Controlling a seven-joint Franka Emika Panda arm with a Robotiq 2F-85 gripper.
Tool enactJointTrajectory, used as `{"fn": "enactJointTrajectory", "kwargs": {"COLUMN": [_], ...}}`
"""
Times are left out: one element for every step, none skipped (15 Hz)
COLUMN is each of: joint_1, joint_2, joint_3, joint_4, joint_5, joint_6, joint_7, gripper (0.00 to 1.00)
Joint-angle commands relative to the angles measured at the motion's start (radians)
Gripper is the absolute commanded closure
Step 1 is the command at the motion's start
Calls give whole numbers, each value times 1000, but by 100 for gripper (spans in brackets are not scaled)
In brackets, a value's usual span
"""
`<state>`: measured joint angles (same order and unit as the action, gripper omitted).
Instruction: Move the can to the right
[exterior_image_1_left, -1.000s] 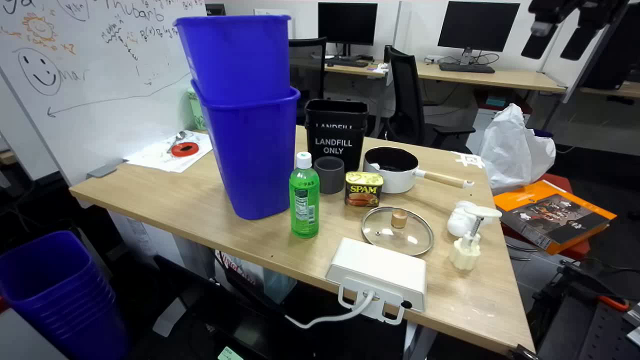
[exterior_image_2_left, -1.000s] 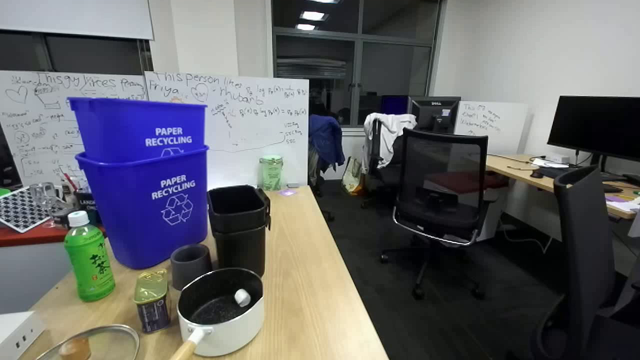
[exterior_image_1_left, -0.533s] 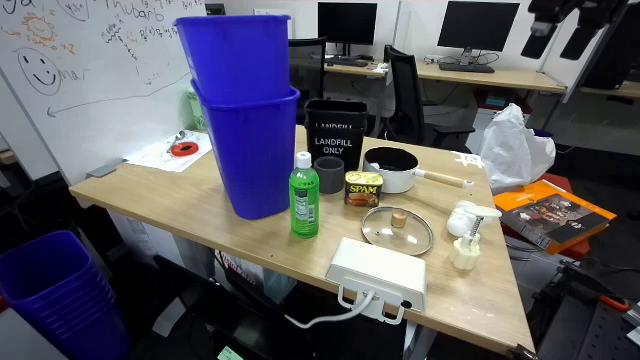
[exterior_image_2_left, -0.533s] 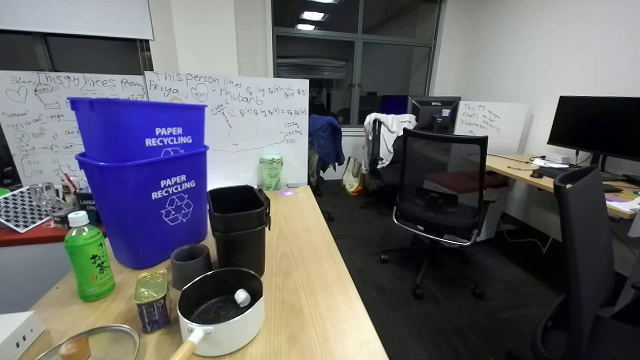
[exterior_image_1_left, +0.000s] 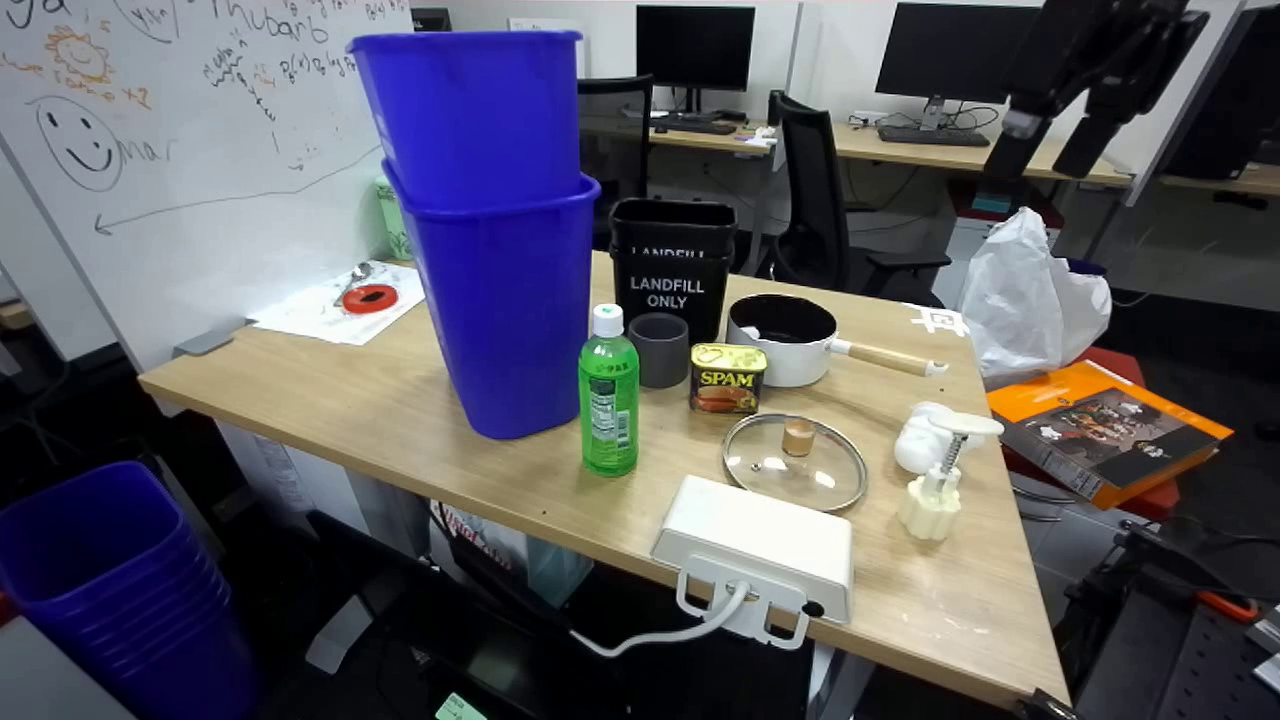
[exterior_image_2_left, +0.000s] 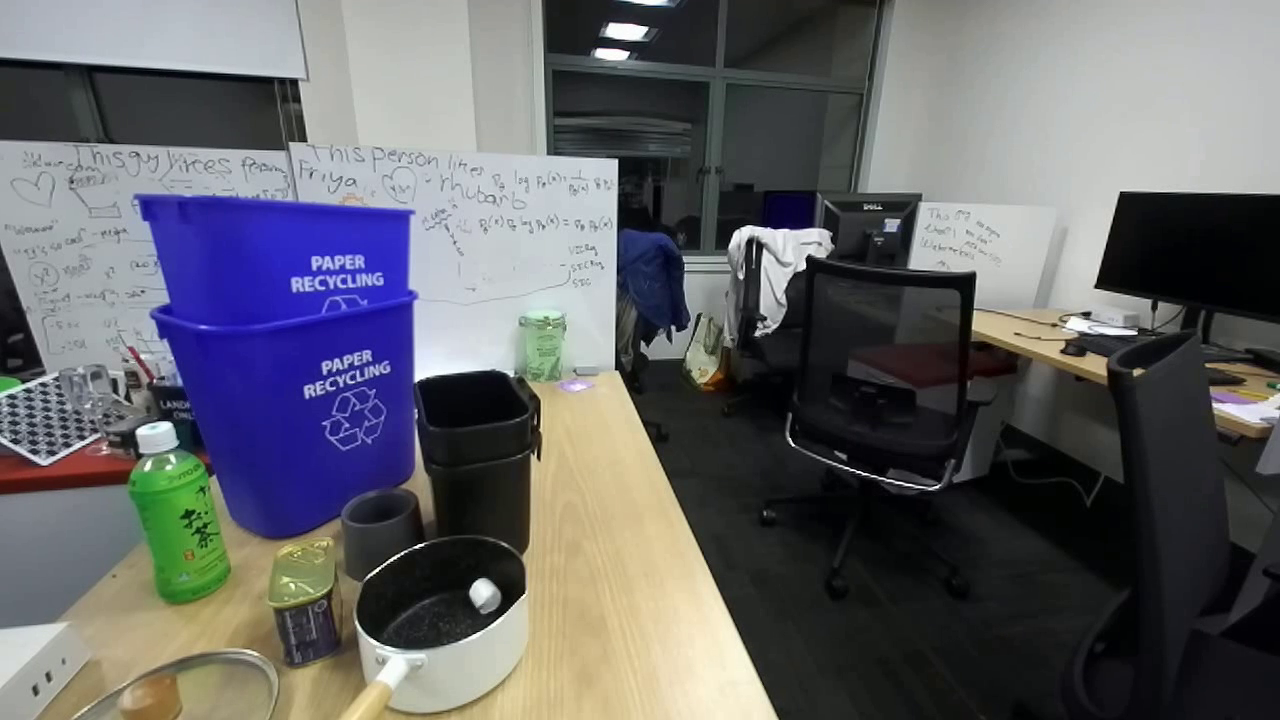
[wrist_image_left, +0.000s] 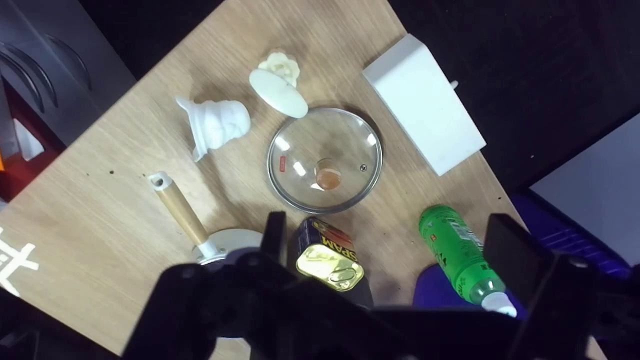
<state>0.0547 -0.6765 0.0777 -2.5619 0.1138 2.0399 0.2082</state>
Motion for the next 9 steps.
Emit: {"fn": "enactJointTrajectory", "kwargs": {"joint_1": [30, 41, 51, 57, 36, 42, 46, 47, 48], "joint_2": [5, 9, 13, 15, 10, 11, 11, 11, 11], "joint_3": [-13, -21, -29, -32, -11, -17, -19, -20, -21], "joint_4": [-67, -89, -108, -132, -101, -119, -127, -127, -127], "joint_5": [8, 11, 12, 5, -1, -1, -2, -2, -2], "joint_6": [141, 182, 218, 260, 191, 220, 235, 239, 240], "joint_7": [-120, -157, -191, -223, -157, -180, -191, -195, -197], "gripper": [0, 0, 0, 0, 0, 0, 0, 0, 0]}}
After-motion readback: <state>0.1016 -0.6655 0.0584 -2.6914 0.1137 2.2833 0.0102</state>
